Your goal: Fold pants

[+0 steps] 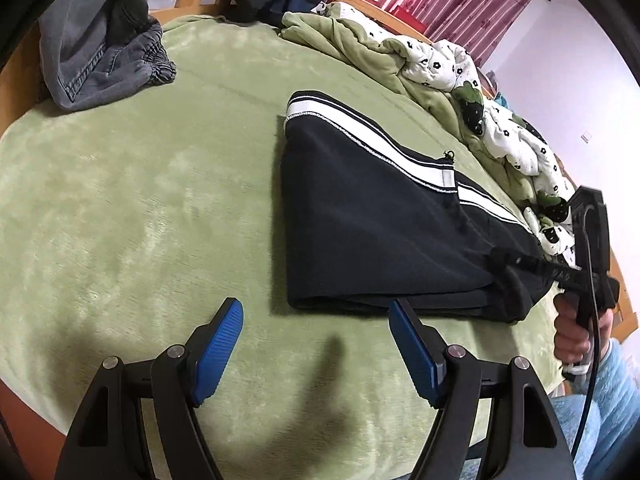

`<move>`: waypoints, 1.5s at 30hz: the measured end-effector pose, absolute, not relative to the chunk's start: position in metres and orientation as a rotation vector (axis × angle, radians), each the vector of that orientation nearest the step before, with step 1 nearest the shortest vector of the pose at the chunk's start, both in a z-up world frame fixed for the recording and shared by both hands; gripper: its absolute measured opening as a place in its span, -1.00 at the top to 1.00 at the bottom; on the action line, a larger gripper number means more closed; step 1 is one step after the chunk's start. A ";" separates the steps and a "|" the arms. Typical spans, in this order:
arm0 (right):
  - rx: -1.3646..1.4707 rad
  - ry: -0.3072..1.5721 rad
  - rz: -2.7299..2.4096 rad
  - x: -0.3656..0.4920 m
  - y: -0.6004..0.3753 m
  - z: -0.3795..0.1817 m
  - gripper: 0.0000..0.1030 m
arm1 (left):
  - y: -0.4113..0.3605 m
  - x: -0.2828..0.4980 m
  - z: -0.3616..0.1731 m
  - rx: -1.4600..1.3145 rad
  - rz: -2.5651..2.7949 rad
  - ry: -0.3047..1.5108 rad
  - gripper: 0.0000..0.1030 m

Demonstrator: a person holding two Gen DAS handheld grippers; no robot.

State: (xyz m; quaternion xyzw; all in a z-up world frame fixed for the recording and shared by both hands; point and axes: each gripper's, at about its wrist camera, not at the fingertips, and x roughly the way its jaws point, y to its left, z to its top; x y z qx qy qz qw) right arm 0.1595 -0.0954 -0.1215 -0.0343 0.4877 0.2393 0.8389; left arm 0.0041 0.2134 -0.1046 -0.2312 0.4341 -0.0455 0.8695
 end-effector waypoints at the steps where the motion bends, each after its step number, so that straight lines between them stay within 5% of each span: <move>1: -0.060 1.047 0.518 0.158 -0.093 -0.123 0.75 | 0.213 0.004 -0.104 -0.492 -0.098 0.911 -0.43; 8: 0.087 0.976 0.608 0.146 -0.116 -0.097 0.86 | 0.215 -0.003 -0.096 -0.491 -0.096 0.899 -0.43; 12: 0.040 1.086 0.628 0.140 -0.118 -0.119 0.86 | 0.217 -0.001 -0.096 -0.517 -0.109 0.880 -0.43; 15: 0.006 1.150 0.573 0.141 -0.112 -0.145 0.70 | 0.213 0.005 -0.097 -0.527 -0.126 0.877 -0.43; 21: 0.045 1.059 0.513 0.133 -0.124 -0.123 0.55 | 0.213 0.011 -0.109 -0.509 -0.103 0.888 -0.43; 38: 0.051 0.888 0.244 0.073 -0.176 -0.064 0.55 | 0.229 0.022 -0.152 -0.884 -0.212 0.778 -0.40; 40: 0.061 0.911 0.230 0.074 -0.182 -0.068 0.55 | 0.221 0.027 -0.149 -0.851 -0.170 0.803 -0.24; 42: 0.058 0.932 0.203 0.076 -0.187 -0.073 0.55 | 0.215 0.030 -0.143 -0.807 -0.057 0.820 0.33; 45: 0.051 0.941 0.165 0.074 -0.195 -0.078 0.55 | 0.210 0.038 -0.121 -0.734 -0.046 0.829 0.68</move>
